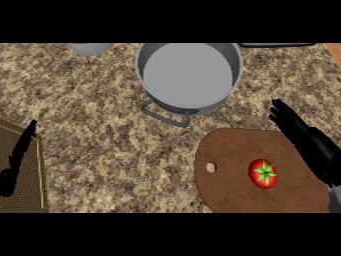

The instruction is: Pick the tomato from the cutting board and place it in the pot

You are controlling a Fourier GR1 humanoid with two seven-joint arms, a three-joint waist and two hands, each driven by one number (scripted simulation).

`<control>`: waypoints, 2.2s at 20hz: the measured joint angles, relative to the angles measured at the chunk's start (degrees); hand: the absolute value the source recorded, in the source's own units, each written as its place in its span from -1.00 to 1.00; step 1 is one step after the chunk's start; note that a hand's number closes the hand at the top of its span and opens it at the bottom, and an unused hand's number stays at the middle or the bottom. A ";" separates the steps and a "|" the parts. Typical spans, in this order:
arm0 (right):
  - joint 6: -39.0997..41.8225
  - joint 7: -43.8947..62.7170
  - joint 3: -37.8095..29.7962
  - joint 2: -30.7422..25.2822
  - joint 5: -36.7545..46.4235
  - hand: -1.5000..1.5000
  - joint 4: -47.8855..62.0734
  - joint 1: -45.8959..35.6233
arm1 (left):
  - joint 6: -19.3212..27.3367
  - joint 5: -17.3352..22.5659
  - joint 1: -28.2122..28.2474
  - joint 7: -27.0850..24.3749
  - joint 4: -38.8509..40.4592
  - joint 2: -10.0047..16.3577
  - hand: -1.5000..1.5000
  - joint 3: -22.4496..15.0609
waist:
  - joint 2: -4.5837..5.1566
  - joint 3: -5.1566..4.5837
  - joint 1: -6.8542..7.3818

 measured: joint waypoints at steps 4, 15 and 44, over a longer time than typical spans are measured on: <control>-10.82 3.70 -4.43 1.64 0.92 1.00 0.01 6.33 | -8.07 0.73 -0.33 4.26 -0.29 -0.30 0.00 3.11 | -1.36 -0.57 -0.92; -45.91 4.51 -12.93 -2.97 24.91 -1.00 -2.10 24.07 | -15.98 3.69 1.35 9.26 -0.94 -2.66 0.00 13.20 | -2.89 -1.42 -3.61; -20.25 66.08 1.48 -14.35 36.55 -1.00 -38.31 25.83 | -20.32 -10.31 -5.51 25.16 -12.73 -16.09 0.00 17.97 | -0.42 -1.07 5.73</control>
